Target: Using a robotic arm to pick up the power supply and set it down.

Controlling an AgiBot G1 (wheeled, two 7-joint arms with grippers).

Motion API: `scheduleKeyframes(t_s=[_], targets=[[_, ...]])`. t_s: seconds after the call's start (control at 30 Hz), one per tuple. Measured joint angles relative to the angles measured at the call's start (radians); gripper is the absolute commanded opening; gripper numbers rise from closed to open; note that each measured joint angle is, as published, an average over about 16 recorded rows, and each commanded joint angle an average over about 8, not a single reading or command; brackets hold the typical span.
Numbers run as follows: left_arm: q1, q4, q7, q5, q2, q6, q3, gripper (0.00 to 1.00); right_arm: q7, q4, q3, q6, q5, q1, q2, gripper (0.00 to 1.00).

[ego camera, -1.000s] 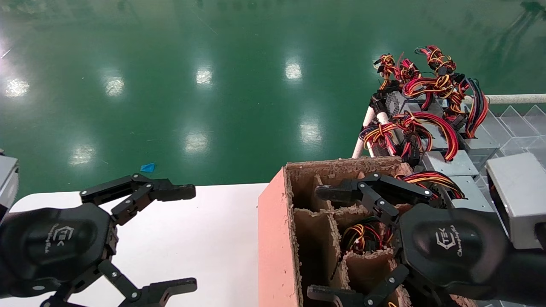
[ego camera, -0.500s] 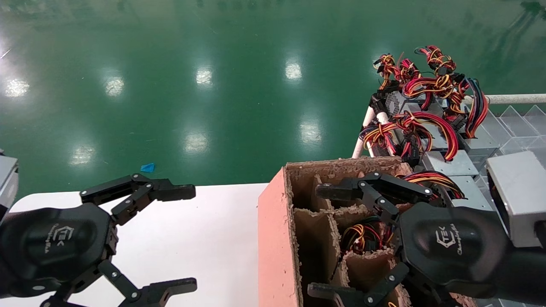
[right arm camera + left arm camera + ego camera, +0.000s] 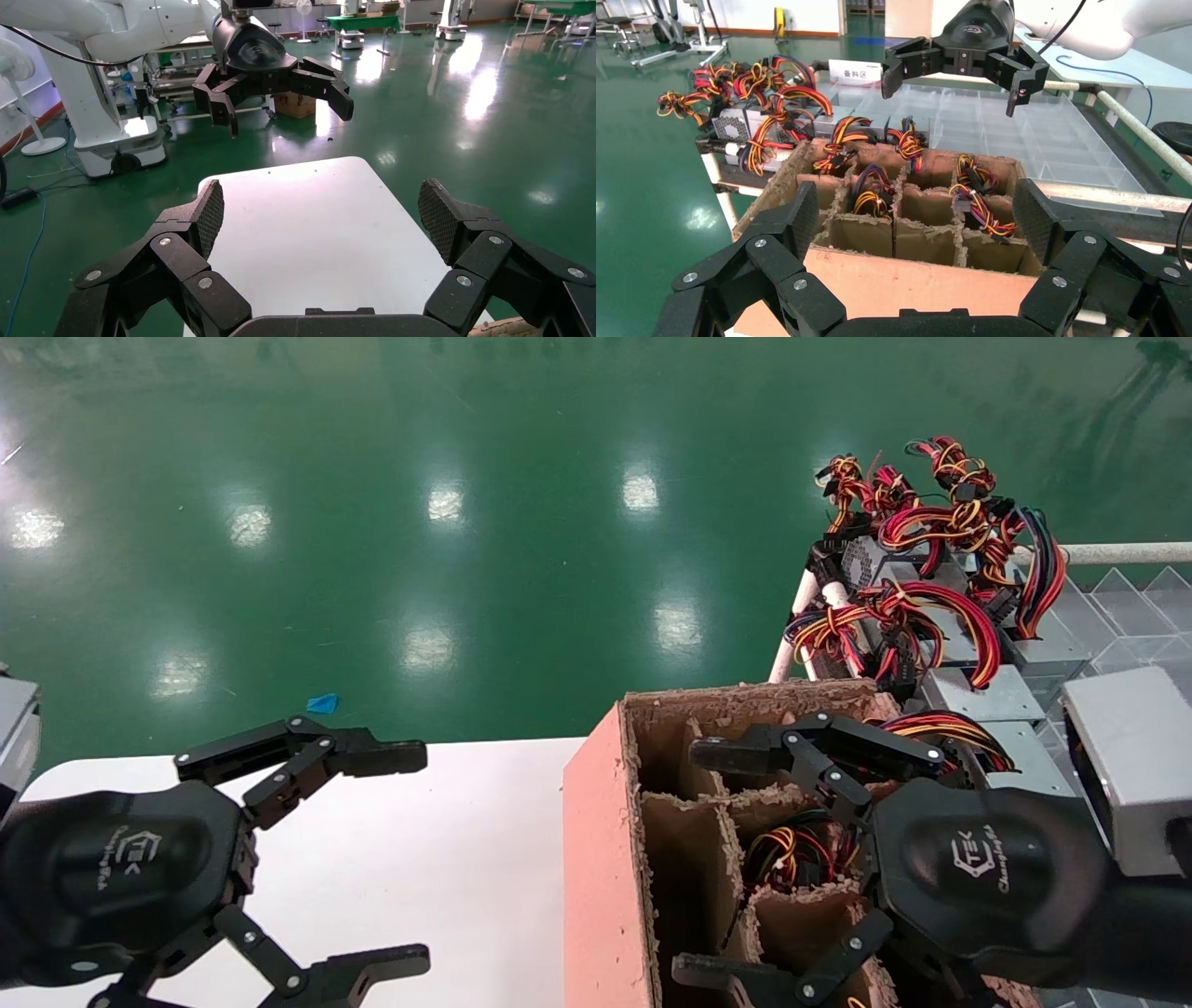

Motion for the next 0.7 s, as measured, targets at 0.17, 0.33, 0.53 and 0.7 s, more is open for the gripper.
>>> scheduleKeyframes(t_s=[0.17,0.33,0.53,0.7], targets=[[0.0,0.0,0.0,0.0,0.0,0.0,0.0,1.0,0.0,0.0,0.0,0.0,0.0,0.0,0.0,1.0],[0.0,0.0,0.0,0.0,0.0,0.0,0.0,1.0,0.0,0.0,0.0,0.0,0.0,0.0,0.0,1.0],[0.0,0.0,0.0,0.0,0.0,0.0,0.0,1.0,0.0,0.0,0.0,0.0,0.0,0.0,0.0,1.0],[0.0,0.0,0.0,0.0,0.0,0.0,0.0,1.0,0.0,0.0,0.0,0.0,0.0,0.0,0.0,1.0]])
